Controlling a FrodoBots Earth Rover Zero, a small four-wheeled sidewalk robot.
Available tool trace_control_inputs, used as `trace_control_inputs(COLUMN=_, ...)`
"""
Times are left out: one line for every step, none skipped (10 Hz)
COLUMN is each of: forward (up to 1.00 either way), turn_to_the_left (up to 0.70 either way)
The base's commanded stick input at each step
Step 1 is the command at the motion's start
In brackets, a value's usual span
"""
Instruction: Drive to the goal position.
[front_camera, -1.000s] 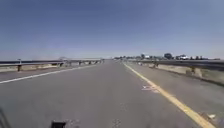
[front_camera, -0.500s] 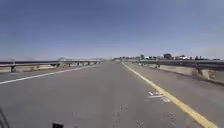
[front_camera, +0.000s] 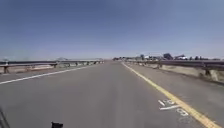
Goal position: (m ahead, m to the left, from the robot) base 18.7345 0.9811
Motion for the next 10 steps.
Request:
trace_control_inputs(forward=0.85, turn_to_the_left=0.00)
trace_control_inputs(forward=0.85, turn_to_the_left=0.00)
trace_control_inputs(forward=0.85, turn_to_the_left=0.00)
trace_control_inputs(forward=0.85, turn_to_the_left=0.00)
trace_control_inputs(forward=0.85, turn_to_the_left=0.00)
trace_control_inputs(forward=0.85, turn_to_the_left=0.00)
trace_control_inputs(forward=0.85, turn_to_the_left=0.00)
trace_control_inputs(forward=0.85, turn_to_the_left=0.00)
trace_control_inputs(forward=0.85, turn_to_the_left=0.00)
trace_control_inputs(forward=0.85, turn_to_the_left=0.00)
